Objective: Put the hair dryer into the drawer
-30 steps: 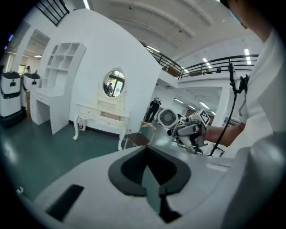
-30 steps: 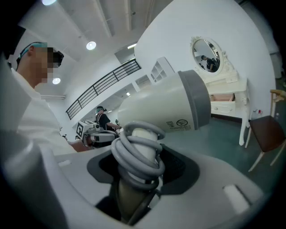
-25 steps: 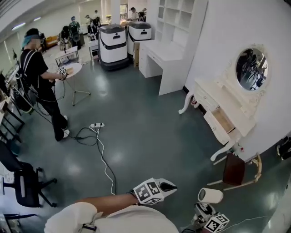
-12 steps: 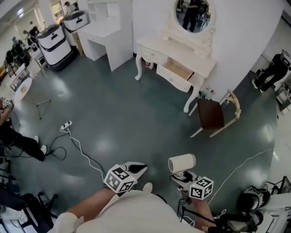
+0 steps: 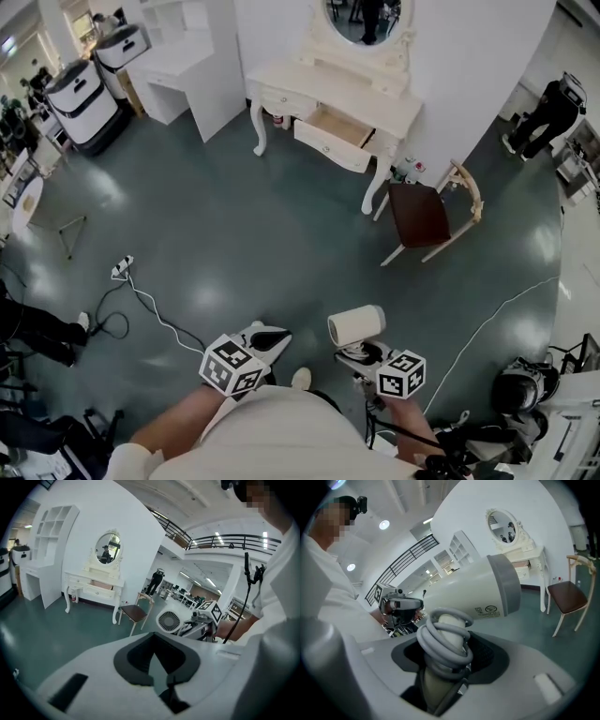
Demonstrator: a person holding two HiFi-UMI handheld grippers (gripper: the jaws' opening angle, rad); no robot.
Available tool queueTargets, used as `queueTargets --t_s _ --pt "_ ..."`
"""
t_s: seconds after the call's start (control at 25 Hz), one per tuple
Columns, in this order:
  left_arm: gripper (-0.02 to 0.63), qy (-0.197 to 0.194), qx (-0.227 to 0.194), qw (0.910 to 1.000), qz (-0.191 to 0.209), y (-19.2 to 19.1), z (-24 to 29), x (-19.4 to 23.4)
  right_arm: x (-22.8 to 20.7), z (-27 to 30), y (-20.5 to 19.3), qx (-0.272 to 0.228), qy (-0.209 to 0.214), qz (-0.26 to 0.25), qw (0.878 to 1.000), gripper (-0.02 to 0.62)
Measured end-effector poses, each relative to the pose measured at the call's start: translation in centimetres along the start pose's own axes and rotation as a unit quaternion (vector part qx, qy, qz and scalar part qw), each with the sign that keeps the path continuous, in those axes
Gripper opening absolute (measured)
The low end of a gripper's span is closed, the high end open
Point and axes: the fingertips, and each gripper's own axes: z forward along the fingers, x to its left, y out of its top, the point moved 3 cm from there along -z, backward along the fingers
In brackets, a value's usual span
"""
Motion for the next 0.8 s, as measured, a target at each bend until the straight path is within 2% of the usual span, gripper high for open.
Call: queueTargets --t_s 0.2,0.6,0.8 --pt "-0.005 0.004 -0.002 0.9999 0.014 2.0 1.2 5.1 -2.4 2.4 3.3 0.004 -0.019 -0.003 1.000 0.236" --pt "-0.005 -0.025 -0.035 0.9983 0.040 11.3 0.5 17.7 -5.0 11.2 14.9 0.002 -0.047 -0.006 0.999 0.236" --pt "-0.005 -0.038 -0.041 0.9982 0.022 13.0 -1.4 23.7 -5.7 16.1 19.4 -0.005 -0.049 -0.013 0.999 0.236"
